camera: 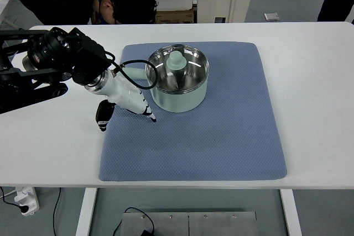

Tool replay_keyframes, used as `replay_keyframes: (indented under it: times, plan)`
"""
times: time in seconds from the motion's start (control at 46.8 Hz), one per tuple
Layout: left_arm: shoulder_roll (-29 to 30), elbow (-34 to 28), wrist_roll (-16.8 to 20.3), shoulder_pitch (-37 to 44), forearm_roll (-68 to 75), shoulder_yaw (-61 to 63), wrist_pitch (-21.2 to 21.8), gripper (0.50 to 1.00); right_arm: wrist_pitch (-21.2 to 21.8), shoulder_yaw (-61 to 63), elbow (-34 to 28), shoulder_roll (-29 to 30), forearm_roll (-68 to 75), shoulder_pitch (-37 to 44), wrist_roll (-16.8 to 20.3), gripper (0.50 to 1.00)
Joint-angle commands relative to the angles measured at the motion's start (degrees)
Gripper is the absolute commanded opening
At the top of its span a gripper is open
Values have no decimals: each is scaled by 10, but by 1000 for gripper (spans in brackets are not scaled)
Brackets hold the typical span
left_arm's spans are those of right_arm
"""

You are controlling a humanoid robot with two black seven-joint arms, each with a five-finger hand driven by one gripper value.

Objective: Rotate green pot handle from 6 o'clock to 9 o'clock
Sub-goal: 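Lift the left hand off the pot and withdraw it upward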

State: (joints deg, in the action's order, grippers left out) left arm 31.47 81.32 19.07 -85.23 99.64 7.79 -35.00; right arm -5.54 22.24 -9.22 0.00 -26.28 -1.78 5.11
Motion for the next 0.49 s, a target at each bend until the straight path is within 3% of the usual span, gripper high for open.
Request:
replay_keyframes:
  times: [0.0, 0.299, 0.471]
  plan:
    - [0, 22, 10, -1, -39, -1, 0, 1000, 0, 0, 0, 0, 0, 0, 0, 1000]
    - [0, 35, 3, 4, -256, -19, 0, 1000, 0, 0, 0, 0, 0, 0, 0, 1000]
    - [-4, -2, -10, 12, -384, -48, 0, 1000, 0, 0, 0, 0, 0, 0, 0, 1000]
